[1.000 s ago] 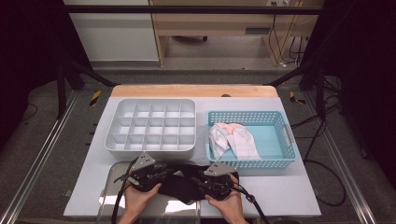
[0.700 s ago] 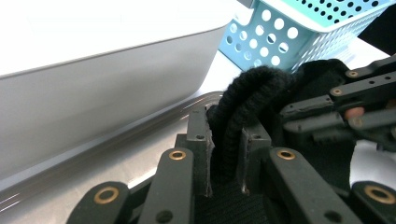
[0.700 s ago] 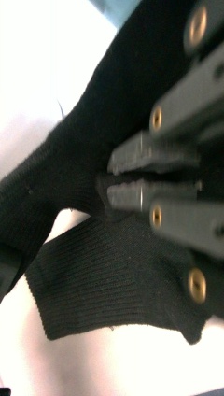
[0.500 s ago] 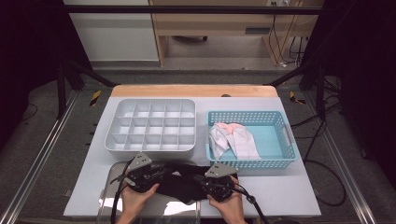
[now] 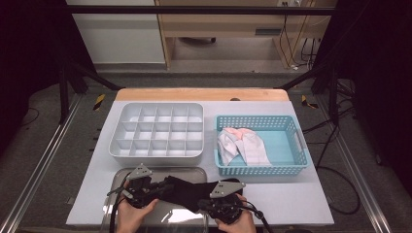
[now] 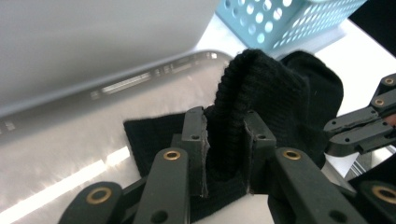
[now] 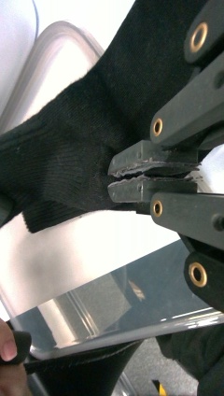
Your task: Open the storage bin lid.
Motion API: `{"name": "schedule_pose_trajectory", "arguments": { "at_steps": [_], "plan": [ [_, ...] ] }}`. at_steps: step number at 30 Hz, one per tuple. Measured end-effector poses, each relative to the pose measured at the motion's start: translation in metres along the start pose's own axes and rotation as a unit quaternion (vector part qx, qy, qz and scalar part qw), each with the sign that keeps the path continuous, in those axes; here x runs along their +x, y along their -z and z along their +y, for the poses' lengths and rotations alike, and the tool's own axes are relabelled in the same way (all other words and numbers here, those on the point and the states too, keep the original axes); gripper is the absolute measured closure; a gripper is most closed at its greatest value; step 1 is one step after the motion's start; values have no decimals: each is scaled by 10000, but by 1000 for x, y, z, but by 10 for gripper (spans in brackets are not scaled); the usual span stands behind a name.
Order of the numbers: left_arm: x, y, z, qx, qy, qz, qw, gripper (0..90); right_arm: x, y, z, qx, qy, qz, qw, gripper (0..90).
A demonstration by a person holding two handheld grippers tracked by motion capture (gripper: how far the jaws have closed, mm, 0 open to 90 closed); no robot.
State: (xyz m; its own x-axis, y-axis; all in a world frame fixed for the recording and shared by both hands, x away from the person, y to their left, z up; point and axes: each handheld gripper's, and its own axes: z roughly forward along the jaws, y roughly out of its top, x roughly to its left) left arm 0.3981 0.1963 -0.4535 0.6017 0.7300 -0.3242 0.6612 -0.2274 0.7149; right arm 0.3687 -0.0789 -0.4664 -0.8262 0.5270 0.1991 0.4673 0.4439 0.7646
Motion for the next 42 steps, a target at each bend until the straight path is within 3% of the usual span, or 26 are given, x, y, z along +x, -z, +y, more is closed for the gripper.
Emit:
{"name": "schedule_pose_trajectory", "arguments": {
  "at_steps": [4,8,10,12,15,18,22,26,29,35,38,42],
  "plan": [
    [3,-4,-2,117,-18,42,9999,687,-1,0,-1,-13,-71,-37,10000,767],
    [5,-3,-3,-14,-174,60,9998,645,-9,18,0,-470,-189,-222,9985,697],
    [6,-2,-3,-102,-191,77,9997,632,-17,33,-1,-710,-288,-526,9957,681],
    [8,-2,-4,-216,-185,164,9995,606,-27,46,-6,-762,-416,-937,9918,669],
    [12,-2,-5,-356,-165,179,9991,578,-40,59,-19,-653,-538,-1470,9855,671],
    [14,-4,-6,-415,-212,149,9988,579,-49,63,-27,-522,-691,-1702,9816,670],
    [12,-8,-6,-366,-348,240,9984,586,-54,60,-32,-335,-707,-1818,9802,676],
    [12,-13,-6,-377,-325,290,9983,596,-56,56,-34,-193,-740,-1806,9806,713],
    [11,-19,-5,-290,-373,500,9976,606,-58,54,-36,-67,-783,-1840,9798,735],
    [10,-23,-5,-210,-328,753,9964,737,-61,51,-37,65,-831,-1799,9801,836],
    [8,-20,-5,-243,-338,745,9963,826,-61,50,-36,88,-838,-1747,9810,873],
    [3,-8,-5,-326,-364,582,9971,850,-59,57,-33,-65,-825,-1724,9815,879]
  ]
}}
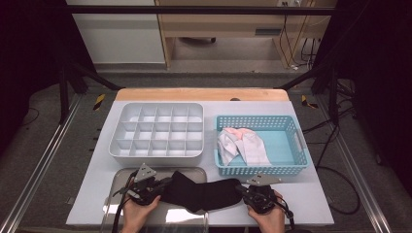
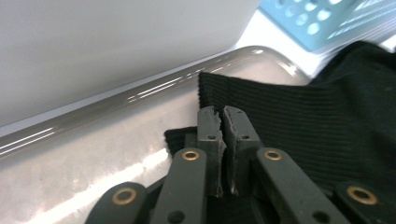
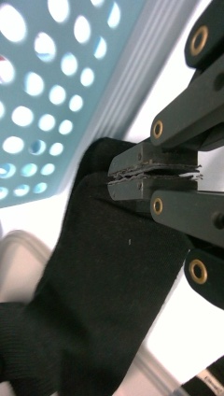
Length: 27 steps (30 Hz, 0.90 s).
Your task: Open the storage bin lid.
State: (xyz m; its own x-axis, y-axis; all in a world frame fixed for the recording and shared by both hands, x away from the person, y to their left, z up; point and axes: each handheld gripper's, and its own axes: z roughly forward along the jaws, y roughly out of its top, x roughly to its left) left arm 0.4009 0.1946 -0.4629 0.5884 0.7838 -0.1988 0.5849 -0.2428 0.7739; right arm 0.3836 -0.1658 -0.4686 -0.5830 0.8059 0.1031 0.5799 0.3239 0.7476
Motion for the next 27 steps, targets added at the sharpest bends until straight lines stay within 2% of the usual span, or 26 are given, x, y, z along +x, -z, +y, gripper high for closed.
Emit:
{"name": "schedule_pose_trajectory", "arguments": {
  "at_steps": [5,7,12,15,17,21,23,25,27],
  "plan": [
    [-2,17,-5,7,148,-240,9996,854,-4,9,4,-291,-53,-130,9995,878],
    [-3,18,-8,41,112,-199,9997,853,-7,7,4,-229,-131,-170,9995,876],
    [-1,11,-14,284,126,-151,9994,852,-10,-1,1,-46,-154,-217,9996,874],
    [-2,12,-15,263,79,-86,9996,850,-10,-2,1,-31,-158,-208,9997,869],
    [-3,14,-16,147,34,-66,9999,851,-10,-2,1,-29,-158,-200,9997,870],
    [-5,21,-13,-29,-113,59,9999,852,-9,1,3,-196,-113,-221,9995,872],
    [-4,19,-14,41,-152,160,9997,852,-9,0,3,-176,-116,-211,9996,871],
    [-1,16,-15,130,-88,169,9997,850,-8,-5,2,-26,-80,-203,9998,862],
    [0,14,-16,216,-58,168,9996,844,-7,-7,2,10,-70,-207,9998,836]
  ]
}}
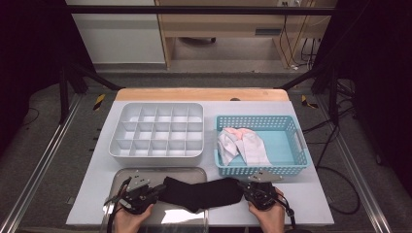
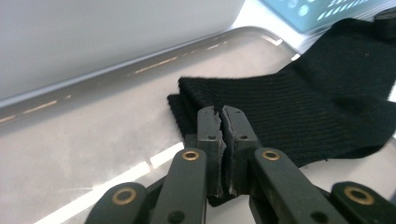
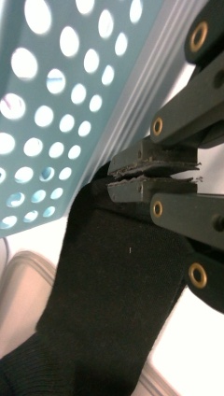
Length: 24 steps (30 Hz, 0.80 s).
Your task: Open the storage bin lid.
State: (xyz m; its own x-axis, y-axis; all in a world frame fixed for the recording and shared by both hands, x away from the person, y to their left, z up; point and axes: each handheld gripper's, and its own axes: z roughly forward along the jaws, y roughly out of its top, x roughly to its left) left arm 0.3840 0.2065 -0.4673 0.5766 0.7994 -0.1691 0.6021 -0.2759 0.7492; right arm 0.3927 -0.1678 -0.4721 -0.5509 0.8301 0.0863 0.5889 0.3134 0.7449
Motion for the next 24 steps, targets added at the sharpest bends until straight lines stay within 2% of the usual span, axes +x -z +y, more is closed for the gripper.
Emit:
{"name": "schedule_pose_trajectory", "arguments": {
  "at_steps": [2,3,6,9,11,14,18,20,24],
  "plan": [
    [0,1,0,-31,-7,3,10000,809,-1,3,0,-73,-33,3,10000,779],
    [0,1,0,-50,-15,48,10000,747,-2,5,0,-141,-102,-9,9998,753],
    [2,2,-2,-76,-12,127,9999,639,-5,11,-4,-230,-266,49,9994,709],
    [5,1,-6,-39,78,108,9999,593,-8,7,-7,-127,-333,28,9994,676],
    [6,0,-8,-16,107,59,9999,591,-9,2,-9,18,-339,38,9994,663],
    [6,-3,-10,46,165,-38,9998,603,-11,-2,-10,42,-398,117,9991,678],
    [3,-4,-11,54,179,-114,9998,679,-10,-4,-13,41,-640,373,9972,792],
    [3,-4,-10,82,240,-151,9996,731,-10,-4,-12,39,-624,445,9971,837],
    [0,-2,-9,38,185,-177,9997,795,-15,0,-11,15,-747,576,9955,850]
  ]
}}
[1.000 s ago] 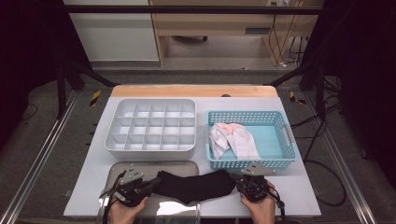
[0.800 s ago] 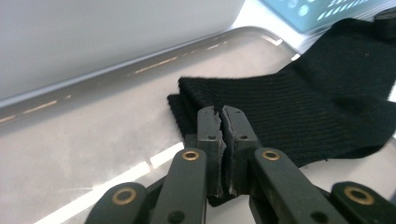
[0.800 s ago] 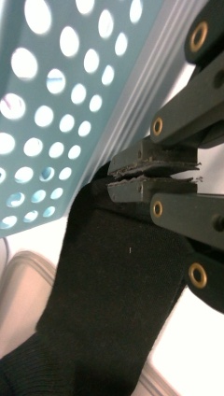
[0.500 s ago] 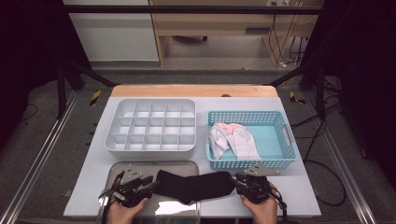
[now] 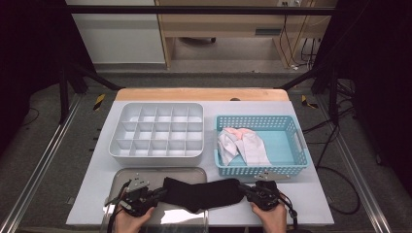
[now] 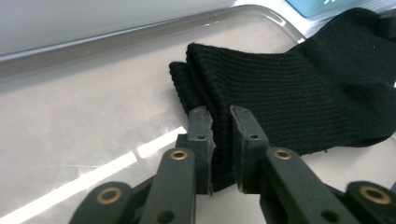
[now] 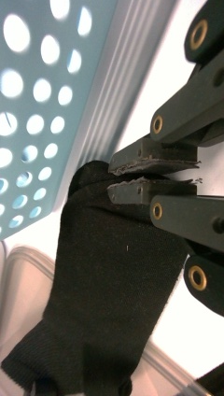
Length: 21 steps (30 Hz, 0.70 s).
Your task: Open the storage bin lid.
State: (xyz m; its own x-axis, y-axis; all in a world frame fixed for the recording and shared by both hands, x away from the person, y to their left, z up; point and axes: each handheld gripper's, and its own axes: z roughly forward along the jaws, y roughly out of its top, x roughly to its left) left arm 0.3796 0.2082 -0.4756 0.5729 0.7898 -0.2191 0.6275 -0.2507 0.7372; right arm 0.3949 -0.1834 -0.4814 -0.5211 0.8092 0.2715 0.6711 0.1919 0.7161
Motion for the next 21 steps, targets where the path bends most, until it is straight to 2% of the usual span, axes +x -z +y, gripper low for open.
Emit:
{"name": "schedule_pose_trajectory", "arguments": {
  "at_steps": [2,4,7,9,13,16,18,21],
  "plan": [
    [-4,0,0,-27,-22,-91,10000,800,-3,6,1,-91,-46,-13,9999,849],
    [-10,-1,0,-57,-78,-155,9998,801,-4,9,1,-105,23,-237,9997,847],
    [-18,-5,0,-57,-289,-16,9996,797,-5,7,1,-56,133,-492,9987,837],
    [-20,-6,0,-76,-442,78,9990,784,-4,6,1,-57,168,-511,9985,813],
    [-19,-2,2,-268,-504,95,9983,705,-5,10,3,-415,182,-468,9979,705],
    [-20,4,5,-419,-576,138,9974,648,-6,15,4,-596,131,-421,9972,689],
    [-21,6,8,-478,-562,135,9972,626,-6,17,4,-669,161,-393,9969,678],
    [-22,6,12,-516,-503,11,9974,626,-4,18,5,-748,185,-375,9963,661]
  ]
}}
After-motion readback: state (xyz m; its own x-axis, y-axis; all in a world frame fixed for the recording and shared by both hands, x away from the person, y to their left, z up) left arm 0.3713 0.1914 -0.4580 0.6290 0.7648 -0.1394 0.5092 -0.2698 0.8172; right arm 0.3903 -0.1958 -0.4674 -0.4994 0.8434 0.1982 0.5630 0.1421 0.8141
